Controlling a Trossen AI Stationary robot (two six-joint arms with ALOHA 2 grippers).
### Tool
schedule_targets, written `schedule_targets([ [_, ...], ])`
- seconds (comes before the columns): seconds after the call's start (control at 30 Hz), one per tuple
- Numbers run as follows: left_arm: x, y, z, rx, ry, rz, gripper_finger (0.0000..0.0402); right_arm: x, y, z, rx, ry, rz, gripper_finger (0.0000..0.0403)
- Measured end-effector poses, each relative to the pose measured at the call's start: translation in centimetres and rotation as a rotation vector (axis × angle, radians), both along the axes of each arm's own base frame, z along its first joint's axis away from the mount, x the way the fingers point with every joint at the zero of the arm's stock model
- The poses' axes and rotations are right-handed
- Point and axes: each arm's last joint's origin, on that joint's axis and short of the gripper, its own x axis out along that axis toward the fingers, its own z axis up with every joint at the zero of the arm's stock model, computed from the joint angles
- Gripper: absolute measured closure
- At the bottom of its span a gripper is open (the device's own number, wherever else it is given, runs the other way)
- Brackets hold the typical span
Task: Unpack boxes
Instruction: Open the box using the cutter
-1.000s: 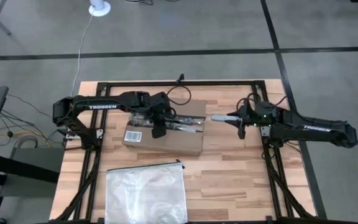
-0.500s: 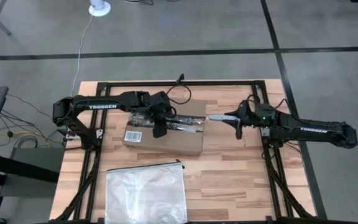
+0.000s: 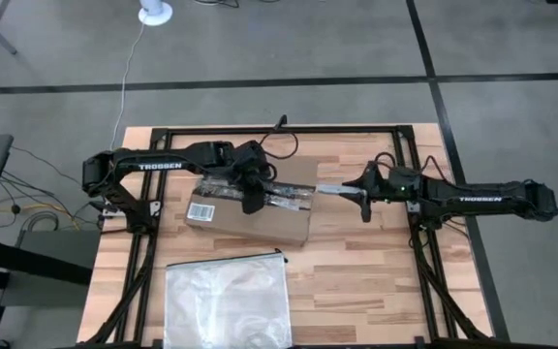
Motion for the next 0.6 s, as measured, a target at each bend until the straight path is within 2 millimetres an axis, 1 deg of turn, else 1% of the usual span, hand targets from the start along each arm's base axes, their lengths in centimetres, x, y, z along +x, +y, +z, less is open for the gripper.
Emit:
schedule_targets([
  [0.07,0.3,-1.5,0.2,0.011,-0.006,-0.062,0.0292,0.3,0.0,-0.3,0.0,0.013,0.007,0.029],
  [0.17,0.9,-4.1,0.9,0.09,-0.024,-0.139,0.0292,0.6,0.0,-0.6,0.006,0.032,0.009,0.029],
  [0.3,1.4,-7.1,1.3,0.181,-0.026,-0.16,0.0292,0.9,-0.1,-0.5,0.008,0.015,0.023,0.029],
  [0.37,1.4,-8.1,1.4,0.202,-0.024,-0.125,0.0292,1.0,-0.1,-0.4,0.01,0.011,0.028,0.029],
  [0.47,1.6,-8.8,1.0,0.214,-0.009,-0.078,0.0292,1.0,-0.1,-0.2,0.017,0.003,0.028,0.029],
  [0.53,1.7,-9.3,0.5,0.214,0.015,-0.089,0.0292,1.1,-0.1,-0.1,0.021,0.001,0.027,0.029],
  [0.6,2.1,-10.0,0.1,0.222,0.003,-0.121,0.0292,1.1,-0.1,0.0,0.022,-0.006,0.027,0.029],
])
